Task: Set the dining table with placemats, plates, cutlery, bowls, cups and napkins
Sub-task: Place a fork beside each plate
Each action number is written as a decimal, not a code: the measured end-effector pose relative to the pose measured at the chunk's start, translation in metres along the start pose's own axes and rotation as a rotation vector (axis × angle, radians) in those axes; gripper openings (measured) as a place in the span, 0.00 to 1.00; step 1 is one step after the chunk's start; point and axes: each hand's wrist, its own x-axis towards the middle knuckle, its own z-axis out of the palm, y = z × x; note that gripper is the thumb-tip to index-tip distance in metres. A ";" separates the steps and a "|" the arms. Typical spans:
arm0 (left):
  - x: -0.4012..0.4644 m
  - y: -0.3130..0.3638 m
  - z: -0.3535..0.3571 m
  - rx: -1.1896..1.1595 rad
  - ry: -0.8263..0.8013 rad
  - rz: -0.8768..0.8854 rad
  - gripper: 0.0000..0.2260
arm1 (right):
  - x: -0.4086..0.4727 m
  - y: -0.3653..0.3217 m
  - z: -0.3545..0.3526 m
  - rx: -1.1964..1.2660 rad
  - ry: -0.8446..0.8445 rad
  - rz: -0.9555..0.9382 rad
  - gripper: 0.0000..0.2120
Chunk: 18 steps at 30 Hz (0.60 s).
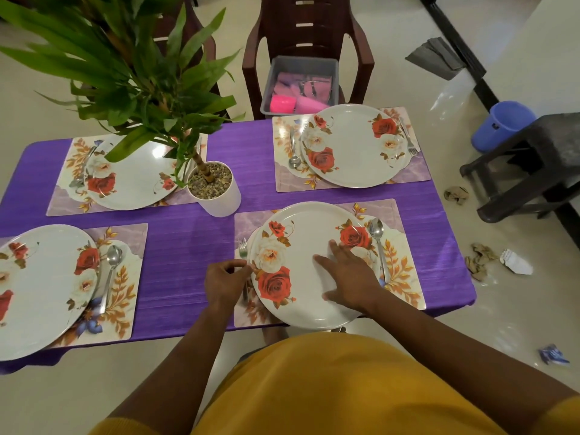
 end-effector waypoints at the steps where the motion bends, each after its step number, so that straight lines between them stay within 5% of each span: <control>1: -0.002 0.002 0.000 0.000 0.015 0.012 0.11 | -0.001 0.001 0.000 0.018 0.011 -0.009 0.41; 10: -0.042 0.020 0.005 0.162 0.170 0.192 0.12 | -0.021 0.019 -0.013 0.292 0.236 -0.063 0.24; 18: -0.092 0.053 0.028 -0.020 -0.030 0.262 0.06 | -0.051 0.034 -0.030 0.586 0.290 -0.022 0.13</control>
